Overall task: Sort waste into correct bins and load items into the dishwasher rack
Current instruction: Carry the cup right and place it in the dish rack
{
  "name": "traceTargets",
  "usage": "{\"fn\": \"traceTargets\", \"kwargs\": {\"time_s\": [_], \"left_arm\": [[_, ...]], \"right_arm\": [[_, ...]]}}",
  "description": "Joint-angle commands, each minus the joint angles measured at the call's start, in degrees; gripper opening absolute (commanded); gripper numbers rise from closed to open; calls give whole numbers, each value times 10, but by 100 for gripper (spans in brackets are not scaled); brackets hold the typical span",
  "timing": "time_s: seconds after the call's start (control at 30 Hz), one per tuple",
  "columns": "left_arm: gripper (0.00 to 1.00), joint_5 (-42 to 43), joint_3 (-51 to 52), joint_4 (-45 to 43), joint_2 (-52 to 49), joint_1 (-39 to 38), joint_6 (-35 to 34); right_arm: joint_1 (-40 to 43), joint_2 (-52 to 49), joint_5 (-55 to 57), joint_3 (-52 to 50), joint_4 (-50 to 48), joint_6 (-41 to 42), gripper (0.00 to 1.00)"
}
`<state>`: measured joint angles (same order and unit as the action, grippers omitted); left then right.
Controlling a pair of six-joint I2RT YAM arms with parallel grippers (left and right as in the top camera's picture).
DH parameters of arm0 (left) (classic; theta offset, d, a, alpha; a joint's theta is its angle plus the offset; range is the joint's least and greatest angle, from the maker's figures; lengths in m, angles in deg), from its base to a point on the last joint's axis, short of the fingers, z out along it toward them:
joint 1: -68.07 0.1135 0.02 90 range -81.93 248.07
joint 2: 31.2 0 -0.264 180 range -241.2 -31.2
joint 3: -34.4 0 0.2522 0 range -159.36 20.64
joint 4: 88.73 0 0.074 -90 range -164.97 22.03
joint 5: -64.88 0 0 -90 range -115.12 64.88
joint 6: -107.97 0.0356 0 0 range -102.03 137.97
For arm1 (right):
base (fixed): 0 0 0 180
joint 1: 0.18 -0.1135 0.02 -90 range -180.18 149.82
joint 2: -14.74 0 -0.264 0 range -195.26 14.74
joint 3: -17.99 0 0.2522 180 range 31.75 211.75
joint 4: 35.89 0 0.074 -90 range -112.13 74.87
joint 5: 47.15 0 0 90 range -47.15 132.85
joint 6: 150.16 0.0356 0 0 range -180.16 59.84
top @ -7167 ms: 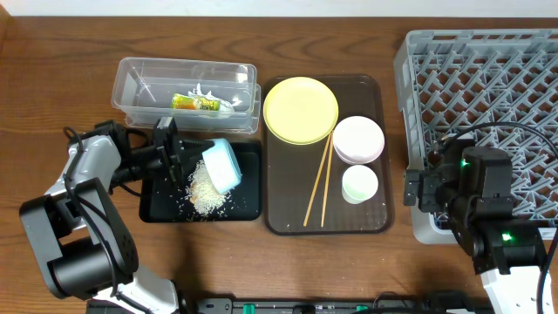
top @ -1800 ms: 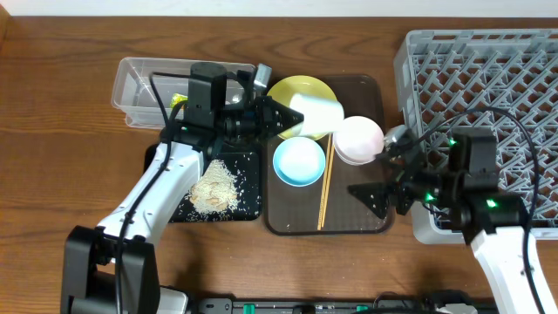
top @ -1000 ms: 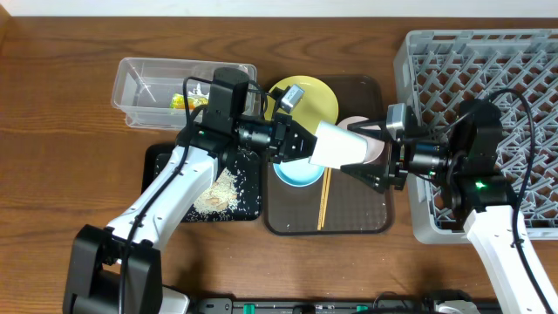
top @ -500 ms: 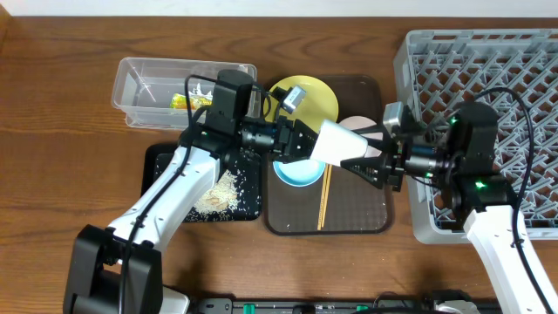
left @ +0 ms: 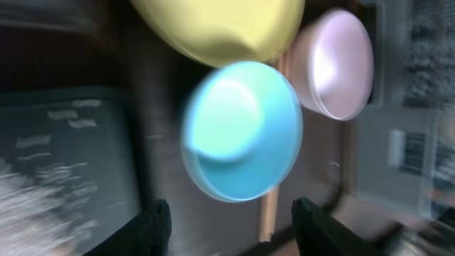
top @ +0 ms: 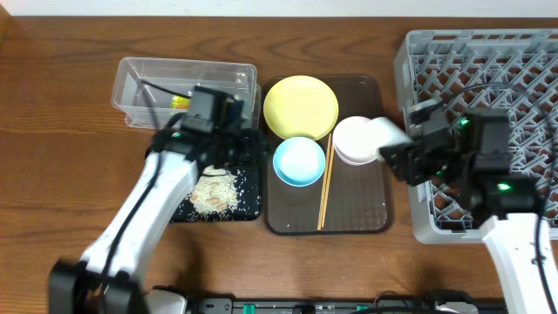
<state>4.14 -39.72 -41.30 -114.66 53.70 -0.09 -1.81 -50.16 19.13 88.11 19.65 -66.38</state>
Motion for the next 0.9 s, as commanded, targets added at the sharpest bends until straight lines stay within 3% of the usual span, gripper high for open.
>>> {"fn": "traceTargets", "kwargs": {"time_s": [0.0, 0.23, 0.47, 0.7, 0.8, 0.87], "left_arm": [[59, -125, -6, 17, 65, 12, 30], [63, -154, -6, 36, 118, 16, 30], [63, -154, -6, 44, 111, 16, 30], [63, -154, -6, 51, 111, 16, 30], [63, -154, -6, 51, 111, 16, 30], [63, -154, -6, 51, 111, 16, 30]], "right_arm": [[32, 11, 187, 61, 50, 68, 1], [122, 3, 325, 85, 114, 131, 1], [230, -58, 329, 85, 158, 142, 1], [280, -124, 328, 85, 165, 149, 2], [281, -147, 311, 85, 158, 150, 9], [281, -160, 297, 85, 156, 150, 22]]}}
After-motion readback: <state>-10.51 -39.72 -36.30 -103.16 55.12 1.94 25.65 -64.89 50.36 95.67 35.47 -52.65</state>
